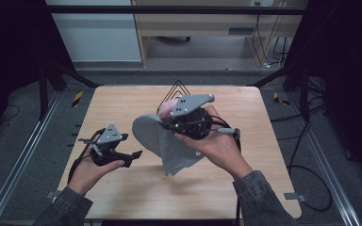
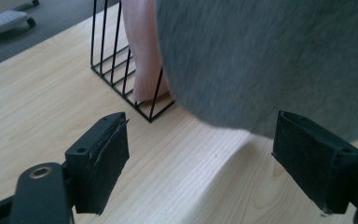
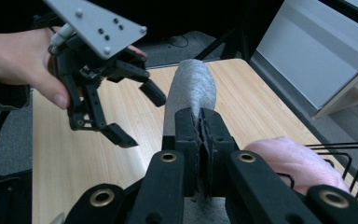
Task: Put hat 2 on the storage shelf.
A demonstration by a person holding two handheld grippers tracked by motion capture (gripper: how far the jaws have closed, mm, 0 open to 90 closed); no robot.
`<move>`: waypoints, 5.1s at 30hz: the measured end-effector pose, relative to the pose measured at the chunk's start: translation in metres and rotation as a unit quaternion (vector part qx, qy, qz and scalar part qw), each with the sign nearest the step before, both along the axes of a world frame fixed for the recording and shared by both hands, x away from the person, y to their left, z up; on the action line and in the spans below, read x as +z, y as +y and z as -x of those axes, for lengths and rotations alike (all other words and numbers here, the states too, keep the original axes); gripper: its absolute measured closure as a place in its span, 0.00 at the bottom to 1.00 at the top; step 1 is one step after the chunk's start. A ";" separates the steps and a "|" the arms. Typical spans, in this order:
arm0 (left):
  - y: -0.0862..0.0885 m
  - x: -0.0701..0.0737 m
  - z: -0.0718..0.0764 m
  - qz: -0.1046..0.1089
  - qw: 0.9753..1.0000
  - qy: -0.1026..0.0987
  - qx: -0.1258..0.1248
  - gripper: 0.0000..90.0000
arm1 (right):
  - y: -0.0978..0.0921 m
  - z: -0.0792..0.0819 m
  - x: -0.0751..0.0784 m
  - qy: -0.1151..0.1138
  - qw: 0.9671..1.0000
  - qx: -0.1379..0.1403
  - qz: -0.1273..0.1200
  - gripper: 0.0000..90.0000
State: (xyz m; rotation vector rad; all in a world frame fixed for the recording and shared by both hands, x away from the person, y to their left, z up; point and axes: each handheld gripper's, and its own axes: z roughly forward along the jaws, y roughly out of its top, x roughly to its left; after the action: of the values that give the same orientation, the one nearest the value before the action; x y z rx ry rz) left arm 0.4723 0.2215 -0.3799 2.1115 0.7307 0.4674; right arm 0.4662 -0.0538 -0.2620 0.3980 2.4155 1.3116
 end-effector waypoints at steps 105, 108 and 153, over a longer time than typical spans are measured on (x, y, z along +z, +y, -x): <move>-0.085 0.175 -0.171 -0.031 0.996 -0.078 0.024 0.97 | -0.107 -0.206 0.040 0.071 0.969 -0.191 -0.139 0.96; -0.086 0.170 -0.176 -0.028 0.997 -0.072 0.023 0.97 | -0.108 -0.209 0.037 0.069 0.969 -0.193 -0.137 0.96; -0.071 0.088 -0.172 -0.023 0.999 -0.023 0.029 0.97 | -0.092 -0.187 -0.033 0.096 0.974 -0.186 -0.088 0.96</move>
State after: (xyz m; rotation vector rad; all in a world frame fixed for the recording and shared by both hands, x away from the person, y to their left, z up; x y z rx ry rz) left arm 0.6447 0.1507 -0.2916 2.1207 0.7625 0.5661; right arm 0.6537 -0.1458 -0.2948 1.0156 2.2276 1.3670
